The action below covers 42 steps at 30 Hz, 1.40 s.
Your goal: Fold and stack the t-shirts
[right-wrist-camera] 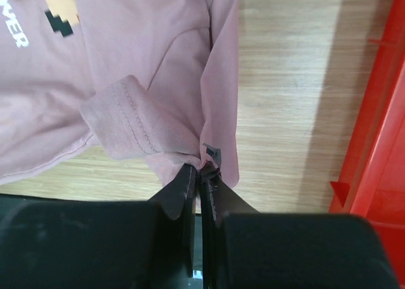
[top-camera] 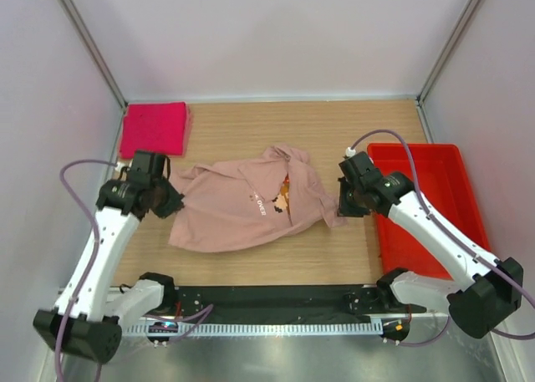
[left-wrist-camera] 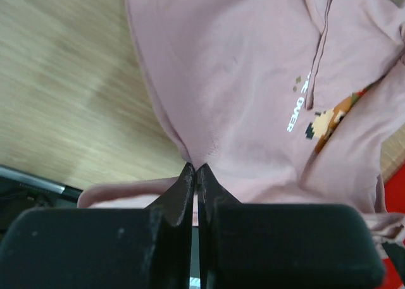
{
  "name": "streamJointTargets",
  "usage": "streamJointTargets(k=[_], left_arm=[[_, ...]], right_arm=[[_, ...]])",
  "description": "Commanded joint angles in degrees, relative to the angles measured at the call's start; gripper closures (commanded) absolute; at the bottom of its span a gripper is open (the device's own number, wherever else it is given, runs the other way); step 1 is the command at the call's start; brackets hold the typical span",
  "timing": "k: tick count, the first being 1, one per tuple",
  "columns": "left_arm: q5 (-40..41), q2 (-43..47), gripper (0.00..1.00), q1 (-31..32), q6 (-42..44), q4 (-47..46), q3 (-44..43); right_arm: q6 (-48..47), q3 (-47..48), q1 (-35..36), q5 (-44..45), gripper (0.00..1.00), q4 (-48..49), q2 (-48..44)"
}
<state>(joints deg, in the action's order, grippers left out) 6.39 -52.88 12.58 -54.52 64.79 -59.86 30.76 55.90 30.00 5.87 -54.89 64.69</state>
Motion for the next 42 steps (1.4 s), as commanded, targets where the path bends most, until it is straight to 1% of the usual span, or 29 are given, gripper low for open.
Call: streamJointTargets(k=[1,2,3,4,6,7,8,9,10,11,12,13,14,16,17,18,19,20,21,22,23,25,26,29,31,34,38,42], left_arm=[[1.00,-13.51,1.00,-1.59,4.50,-4.40,-4.47],[0.29,-17.30,1.00,-2.81,5.47,-5.20,-5.96],[0.03,-20.56,1.00,-3.34,7.22,-6.60,-8.24],[-0.33,-27.82,1.00,-4.13,8.02,-7.05,-9.65],[-1.20,-34.27,1.00,-6.24,9.95,-7.75,-12.03],[-3.82,-37.87,1.00,-6.95,11.27,-8.36,-14.91],[-6.02,-43.48,0.94,-7.48,12.67,-9.24,-16.24],[-7.61,-46.84,0.89,-7.83,13.90,-9.07,-18.26],[-6.84,-49.57,0.81,-7.83,14.70,-5.77,-22.89],[-5.01,-53.60,0.60,-7.75,16.97,-4.25,-25.46],[-4.03,-54.42,0.53,-7.74,17.51,-2.67,-27.31],[-1.15,-54.34,0.48,-7.74,17.69,-1.18,-28.64],[-0.42,-51.30,0.41,-7.74,17.70,-0.90,-28.13],[0.20,-46.46,0.37,-7.83,17.35,-1.86,-25.50],[0.29,-44.00,0.37,-7.75,16.91,-2.91,-22.09],[0.37,-39.27,0.37,-7.74,16.64,-3.35,-19.62],[0.29,-37.23,0.37,-7.83,16.38,-3.62,-17.51],[-0.32,-35.55,0.38,-7.75,16.29,-3.80,-13.40],[-0.42,-33.88,0.39,-7.74,16.03,-3.89,-11.62],[-0.68,-31.43,0.42,-7.83,15.77,-4.06,-9.95],[-1.12,-30.19,0.49,-7.83,15.68,-4.58,-8.02],[-2.70,-27.90,0.56,-7.75,15.24,-6.95,-3.27],[-3.05,-27.80,0.64,-7.83,15.15,-7.66,-2.21],[-3.67,-29.73,0.71,-7.75,15.23,-9.86,-0.35],[-3.67,-32.44,0.74,-7.83,15.76,-11.52,-0.70],[-2.53,-35.35,0.77,-7.83,17.16,-12.85,-2.62],[-1.82,-39.22,0.77,-7.83,17.87,-13.73,-4.30],[-1.56,-41.06,0.76,-7.83,17.87,-14.43,-4.48]], right_arm=[[-0.96,4.39,-0.90,2.74,0.99,1.80,2.09],[-1.32,5.00,-0.99,2.74,0.99,3.11,3.33],[-1.76,6.23,-1.26,2.48,0.99,3.56,6.47],[-2.11,6.94,-1.78,2.31,0.99,4.26,7.98],[-3.25,8.95,-2.22,1.78,0.99,4.71,11.06],[-3.51,9.40,-2.49,1.52,0.99,5.40,13.34],[-3.78,9.75,-2.75,0.91,0.99,5.76,14.32],[-3.96,10.19,-2.84,0.38,0.99,6.11,15.20],[-4.04,10.37,-3.01,-0.50,0.99,6.46,15.90],[-4.04,10.46,-3.10,-0.86,0.99,6.73,17.04],[-4.13,10.46,-3.19,-1.29,0.99,6.90,17.57],[-4.22,10.55,-3.19,-1.47,0.98,6.73,18.10],[-4.39,10.63,-3.19,-1.91,0.96,6.56,18.54],[-5.01,10.63,-3.19,-2.18,0.95,6.29,18.64],[-5.19,10.55,-3.10,-2.09,0.95,6.29,18.37],[-5.54,10.02,-3.10,-2.09,0.95,6.29,18.11],[-5.63,9.93,-3.10,-2.09,0.94,6.20,17.93],[-5.89,9.76,-3.10,-2.18,0.94,6.20,17.67],[-5.89,9.32,-3.10,-2.35,0.94,6.12,17.41],[-6.06,9.23,-3.10,-2.27,0.94,6.03,17.14],[-6.15,9.05,-3.10,-2.18,0.94,6.11,16.88],[-6.33,8.18,-3.10,-2.09,0.94,6.11,16.18],[-6.07,8.09,-3.10,-2.09,0.94,6.03,16.09],[-6.16,7.30,-3.19,-2.53,0.94,6.20,15.56],[-6.15,6.51,-3.19,-2.62,0.94,6.55,15.21],[-6.07,6.15,-3.19,-2.88,0.94,6.38,15.03],[-6.07,5.01,-3.10,-2.62,0.94,6.29,14.33],[-6.15,4.66,-3.19,-2.18,0.94,6.03,14.15]])
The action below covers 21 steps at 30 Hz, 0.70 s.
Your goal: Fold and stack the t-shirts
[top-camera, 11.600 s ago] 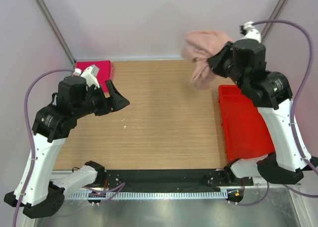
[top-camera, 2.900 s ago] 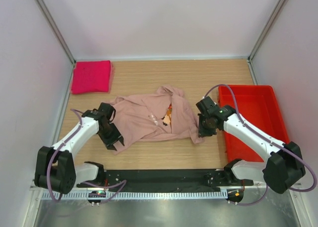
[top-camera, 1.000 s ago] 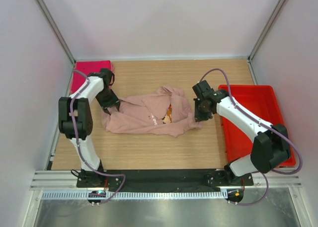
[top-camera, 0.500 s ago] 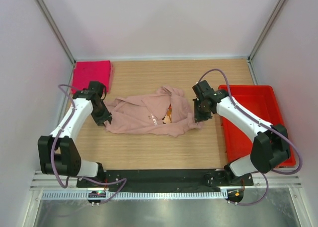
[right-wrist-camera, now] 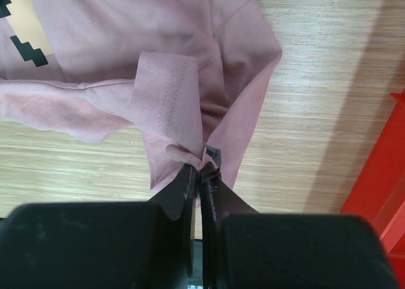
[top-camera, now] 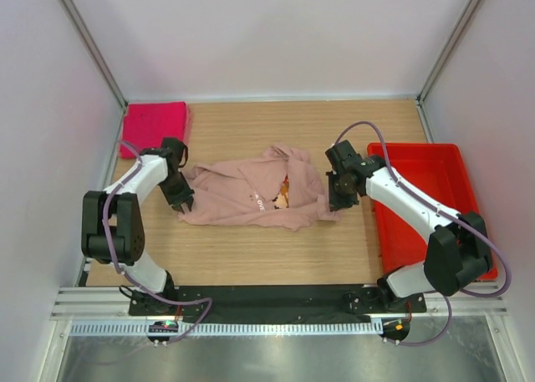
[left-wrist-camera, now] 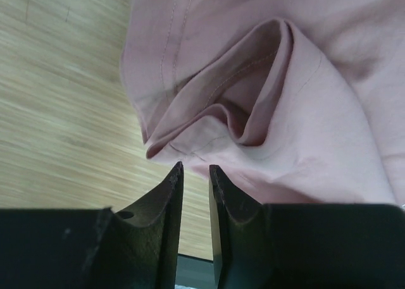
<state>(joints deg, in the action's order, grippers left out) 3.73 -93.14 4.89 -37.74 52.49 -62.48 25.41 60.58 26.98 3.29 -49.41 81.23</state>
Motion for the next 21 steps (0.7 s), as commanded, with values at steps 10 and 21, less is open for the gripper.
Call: streamJointTargets(k=[10,21], left_arm=[[2.07,-4.23,0.70,-0.23,1.35,-3.97,-1.77],[1.28,-3.45,0.99,-0.31,1.61,-4.85,-0.28]], right_arm=[[-0.89,-0.11,-0.17,-0.12,0.94,0.98,-1.43],[-0.98,-0.55,-0.09,-0.48,0.94,1.15,-1.08]])
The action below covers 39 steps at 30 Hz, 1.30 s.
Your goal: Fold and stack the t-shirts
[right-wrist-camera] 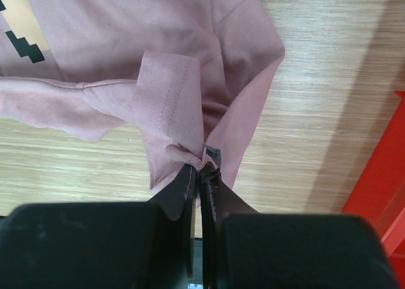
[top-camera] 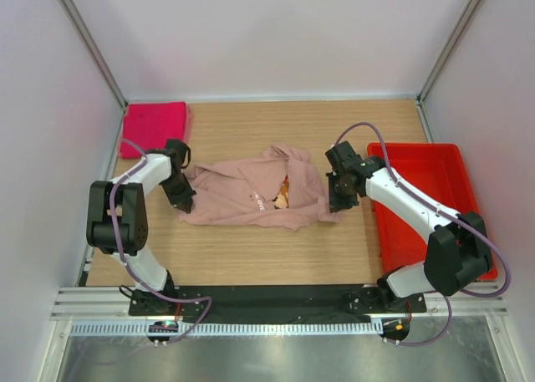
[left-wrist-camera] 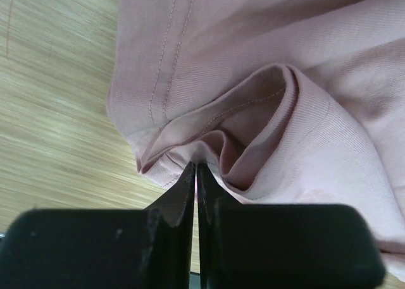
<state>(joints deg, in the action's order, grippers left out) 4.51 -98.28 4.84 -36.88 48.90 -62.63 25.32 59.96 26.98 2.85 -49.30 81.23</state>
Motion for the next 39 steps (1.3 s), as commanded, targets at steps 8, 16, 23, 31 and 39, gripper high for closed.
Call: streamJointTargets(k=[8,16,23,31,39], left_arm=[[-1.34,9.41,1.00,-0.27,0.06,2.59,0.40],[-3.54,25.32,1.00,-0.01,-5.03,9.89,5.40],[-11.19,39.20,1.00,1.31,-14.18,10.95,21.22],[-13.31,36.24,1.00,2.19,-15.76,6.39,27.39],[-9.70,36.31,0.70,2.45,-16.81,5.85,27.21]], right_arm=[[-0.71,-0.29,-0.09,-0.30,0.94,0.87,-1.43],[-0.19,-2.83,-0.18,-1.18,0.94,0.43,-4.15],[-0.01,-4.77,-0.18,-1.01,0.94,-0.10,-6.96],[-0.45,-6.18,-0.09,-2.15,0.94,1.22,-5.91],[-1.76,-5.65,-0.18,-4.00,0.94,1.57,-4.68]])
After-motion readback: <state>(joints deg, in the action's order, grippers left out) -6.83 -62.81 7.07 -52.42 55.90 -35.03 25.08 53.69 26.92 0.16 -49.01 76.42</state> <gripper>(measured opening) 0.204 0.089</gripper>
